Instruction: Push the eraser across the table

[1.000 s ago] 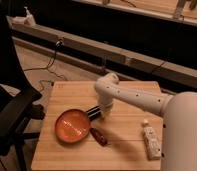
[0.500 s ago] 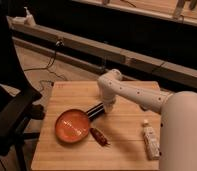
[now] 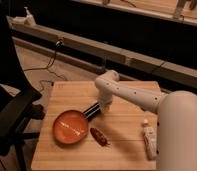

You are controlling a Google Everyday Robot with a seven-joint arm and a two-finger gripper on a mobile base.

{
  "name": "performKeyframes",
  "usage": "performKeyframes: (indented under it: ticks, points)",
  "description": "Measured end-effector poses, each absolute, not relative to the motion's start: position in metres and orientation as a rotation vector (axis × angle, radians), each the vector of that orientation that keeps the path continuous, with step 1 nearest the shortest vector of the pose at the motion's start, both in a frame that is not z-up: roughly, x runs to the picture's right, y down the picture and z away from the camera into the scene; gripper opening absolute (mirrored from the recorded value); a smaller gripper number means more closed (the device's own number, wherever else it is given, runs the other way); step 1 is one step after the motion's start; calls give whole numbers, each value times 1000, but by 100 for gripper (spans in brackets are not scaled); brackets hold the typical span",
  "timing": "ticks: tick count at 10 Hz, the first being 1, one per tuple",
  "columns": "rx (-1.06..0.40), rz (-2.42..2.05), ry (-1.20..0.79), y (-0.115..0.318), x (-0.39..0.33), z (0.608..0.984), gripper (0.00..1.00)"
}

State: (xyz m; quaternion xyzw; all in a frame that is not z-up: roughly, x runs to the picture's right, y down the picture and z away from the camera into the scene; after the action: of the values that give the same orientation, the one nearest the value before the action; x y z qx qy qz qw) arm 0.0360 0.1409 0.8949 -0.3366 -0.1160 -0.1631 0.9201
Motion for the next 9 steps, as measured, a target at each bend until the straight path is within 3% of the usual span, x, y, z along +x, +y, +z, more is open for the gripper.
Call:
performKeyframes:
  ticks: [4,6,9]
  points:
    - [-633,-421,-415,142,-47,881,1]
    - [-614,-444,-472,141,-70,872,9]
    - [-621,-422,-441,143,-74,880,1]
